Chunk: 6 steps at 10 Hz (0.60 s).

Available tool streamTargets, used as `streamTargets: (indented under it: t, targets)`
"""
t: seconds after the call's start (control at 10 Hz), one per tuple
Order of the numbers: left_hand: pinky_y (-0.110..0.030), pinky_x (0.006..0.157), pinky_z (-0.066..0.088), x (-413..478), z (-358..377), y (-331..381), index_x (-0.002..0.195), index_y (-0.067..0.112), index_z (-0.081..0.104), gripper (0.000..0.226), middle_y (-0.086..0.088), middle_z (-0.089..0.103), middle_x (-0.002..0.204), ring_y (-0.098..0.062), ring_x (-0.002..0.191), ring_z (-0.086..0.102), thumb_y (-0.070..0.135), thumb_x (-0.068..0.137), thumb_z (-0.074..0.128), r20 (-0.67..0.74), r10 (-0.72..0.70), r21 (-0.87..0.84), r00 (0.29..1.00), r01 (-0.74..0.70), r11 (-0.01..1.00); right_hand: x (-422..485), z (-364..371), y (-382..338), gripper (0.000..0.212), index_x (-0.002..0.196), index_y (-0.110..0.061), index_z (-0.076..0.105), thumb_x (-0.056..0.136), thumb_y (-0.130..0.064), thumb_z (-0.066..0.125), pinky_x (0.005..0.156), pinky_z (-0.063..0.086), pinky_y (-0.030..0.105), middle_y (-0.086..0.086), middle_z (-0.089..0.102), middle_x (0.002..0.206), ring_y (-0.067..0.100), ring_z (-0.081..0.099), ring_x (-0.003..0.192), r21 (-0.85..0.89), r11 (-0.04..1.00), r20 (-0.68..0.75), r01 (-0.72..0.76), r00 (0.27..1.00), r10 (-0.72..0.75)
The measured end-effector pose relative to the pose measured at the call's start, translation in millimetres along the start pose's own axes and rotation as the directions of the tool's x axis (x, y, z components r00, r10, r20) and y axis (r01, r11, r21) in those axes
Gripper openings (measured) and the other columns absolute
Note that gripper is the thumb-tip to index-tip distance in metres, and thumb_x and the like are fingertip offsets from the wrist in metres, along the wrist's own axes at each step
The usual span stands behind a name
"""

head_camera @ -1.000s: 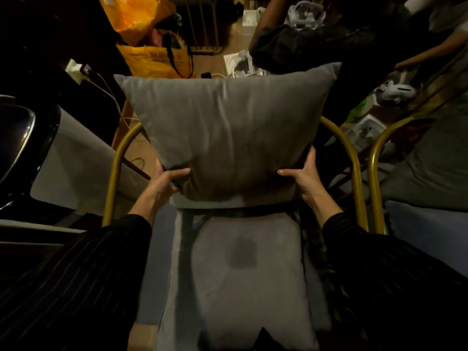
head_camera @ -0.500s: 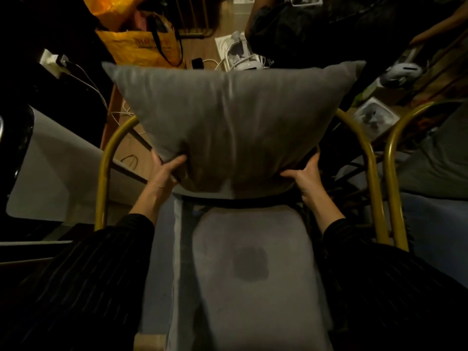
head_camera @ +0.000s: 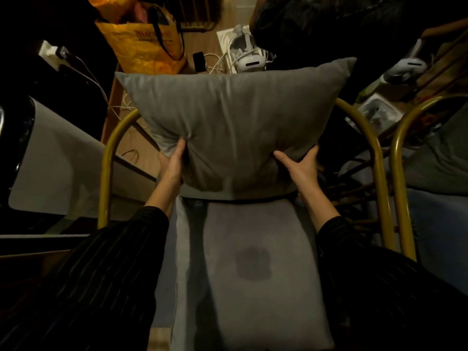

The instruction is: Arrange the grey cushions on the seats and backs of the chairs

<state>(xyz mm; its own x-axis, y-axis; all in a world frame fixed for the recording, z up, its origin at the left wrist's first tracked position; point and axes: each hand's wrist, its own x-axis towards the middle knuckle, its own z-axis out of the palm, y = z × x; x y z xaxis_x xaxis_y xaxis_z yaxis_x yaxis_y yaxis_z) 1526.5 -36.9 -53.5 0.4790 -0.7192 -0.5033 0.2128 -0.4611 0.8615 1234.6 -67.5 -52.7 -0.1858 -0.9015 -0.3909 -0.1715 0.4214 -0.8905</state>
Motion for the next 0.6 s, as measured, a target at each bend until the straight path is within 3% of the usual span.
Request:
streamTargets:
  t: [0.1,0.2,0.3,0.4,0.5,0.6]
  targets:
    - [-0.047,0.116,0.032,3.9,3.1,-15.0,0.154,0.023,0.016,0.123,-0.002,0.03,0.159,-0.026,0.143,0.034,0.086,0.057,0.059,0.017,-0.096,0.029,0.995,0.096,0.995,4.2,9.2,13.7,0.112,0.154,-0.015,0.005,0.073,-0.047,0.076,0.118,0.025,0.04,0.011,0.017,0.159,0.03,0.024,0.145,-0.096,0.993,0.004,-0.068,0.998,0.068]
    - [-0.049,0.118,0.028,0.6,17.8,-15.8,0.155,0.018,0.004,0.087,-0.009,0.021,0.162,-0.032,0.145,0.027,0.063,0.09,0.043,-0.103,-0.137,0.083,0.985,0.146,0.986,5.5,16.8,28.1,0.104,0.154,-0.013,-0.002,0.084,-0.05,0.065,0.118,0.019,0.037,0.013,0.009,0.161,0.031,0.017,0.147,-0.179,0.979,-0.026,-0.097,0.995,0.093]
    - [-0.047,0.119,0.025,-13.4,20.2,-28.1,0.154,0.012,0.012,0.074,-0.011,0.024,0.16,-0.034,0.146,0.026,0.05,0.097,0.04,-0.163,-0.12,0.165,0.979,0.147,0.975,-12.3,26.3,35.0,0.095,0.153,-0.007,0.0,0.09,-0.048,0.057,0.118,0.018,0.037,0.016,0.01,0.161,0.031,0.016,0.148,-0.24,0.966,-0.047,-0.093,0.995,0.084]
    - [-0.048,0.116,0.032,-32.0,14.0,-62.6,0.151,0.008,0.024,0.074,-0.007,0.038,0.151,-0.032,0.14,0.036,0.032,0.091,0.059,-0.028,-0.189,0.304,0.982,0.188,0.934,-35.1,33.9,47.7,0.09,0.152,-0.002,0.0,0.093,-0.039,0.057,0.118,0.021,0.039,0.019,0.009,0.161,0.035,0.019,0.146,-0.318,0.937,-0.013,-0.142,0.989,0.145]
    - [-0.042,0.11,0.038,-82.4,1.5,-85.0,0.147,0.003,0.03,0.063,-0.012,0.042,0.145,-0.032,0.135,0.042,0.012,0.093,0.059,0.024,-0.203,0.431,0.979,0.173,0.886,-65.6,40.8,65.2,0.078,0.151,-0.001,0.013,0.093,-0.028,0.057,0.114,0.027,0.044,0.021,0.025,0.156,0.038,0.03,0.14,-0.541,0.833,0.135,-0.115,0.966,0.221]
    - [-0.046,0.111,0.038,-122.8,-25.8,-119.5,0.149,0.004,0.028,0.064,-0.018,0.039,0.151,-0.036,0.138,0.04,0.009,0.093,0.058,-0.022,-0.211,0.49,0.977,0.194,0.85,-100.3,56.6,75.1,0.061,0.145,-0.004,0.03,0.095,-0.029,0.052,0.115,0.021,0.05,0.019,0.03,0.153,0.037,0.023,0.143,-0.731,0.678,0.294,0.074,0.931,0.215]
